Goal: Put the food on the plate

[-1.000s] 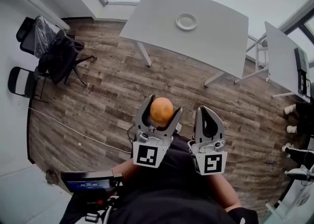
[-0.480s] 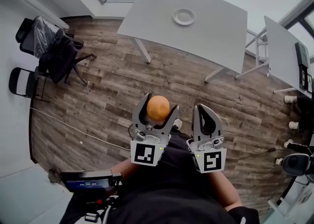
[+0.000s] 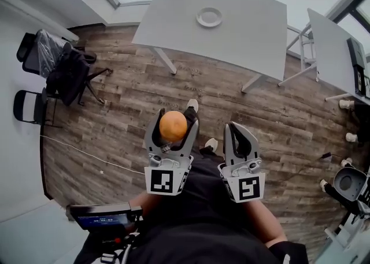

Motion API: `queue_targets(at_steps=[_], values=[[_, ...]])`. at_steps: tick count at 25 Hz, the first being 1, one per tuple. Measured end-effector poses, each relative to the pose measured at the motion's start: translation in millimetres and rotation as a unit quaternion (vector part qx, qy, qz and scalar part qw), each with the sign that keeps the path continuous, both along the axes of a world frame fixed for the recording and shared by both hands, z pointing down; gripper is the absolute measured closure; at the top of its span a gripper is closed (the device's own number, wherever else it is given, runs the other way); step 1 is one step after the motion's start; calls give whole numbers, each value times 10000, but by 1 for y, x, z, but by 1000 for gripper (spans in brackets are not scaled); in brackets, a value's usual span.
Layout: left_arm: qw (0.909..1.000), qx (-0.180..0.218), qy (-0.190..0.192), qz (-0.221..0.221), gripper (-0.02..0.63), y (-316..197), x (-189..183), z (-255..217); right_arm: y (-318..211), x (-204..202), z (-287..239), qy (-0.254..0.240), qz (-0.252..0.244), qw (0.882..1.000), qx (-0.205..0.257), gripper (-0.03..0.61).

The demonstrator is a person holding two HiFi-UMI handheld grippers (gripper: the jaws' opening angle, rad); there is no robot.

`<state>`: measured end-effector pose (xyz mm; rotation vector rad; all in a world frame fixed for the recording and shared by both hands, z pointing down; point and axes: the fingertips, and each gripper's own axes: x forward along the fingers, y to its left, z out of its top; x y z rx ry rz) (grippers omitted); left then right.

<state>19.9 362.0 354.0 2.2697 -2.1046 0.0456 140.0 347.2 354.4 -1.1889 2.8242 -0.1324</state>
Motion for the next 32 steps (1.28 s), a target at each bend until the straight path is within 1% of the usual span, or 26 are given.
queue_targets(at_steps=[4,8,13,16,20,23,24,27,29,32], values=[[9998,14,60,187,275,-18,9,0,-12,9,-4,82,122,9999,66,581],[9992,38,117,387,275,-39,15,0,-28,16,-1,47,281,9996,-89,581],[9984,4,198,531,275,-69,9,6,-53,10,6,275,370,9988,-145,581],[9978,-26,275,600,275,-92,2,13,-75,1,7,262,429,9986,-183,581],[9971,-89,332,673,275,-132,-13,20,-111,-20,18,331,427,9977,-405,581],[9973,-76,281,681,275,-164,-33,19,-139,-47,23,427,273,9973,-536,581],[9971,-80,335,674,275,-176,-40,19,-150,-57,24,537,176,9971,-503,581],[9954,-94,725,623,275,-204,-60,16,-176,-88,22,865,-146,9954,-395,581],[9951,-90,785,602,275,-219,-75,13,-192,-106,18,937,-278,9946,-352,581],[9955,-88,804,497,275,-244,-99,12,-220,-124,14,963,-278,9942,-397,581]])
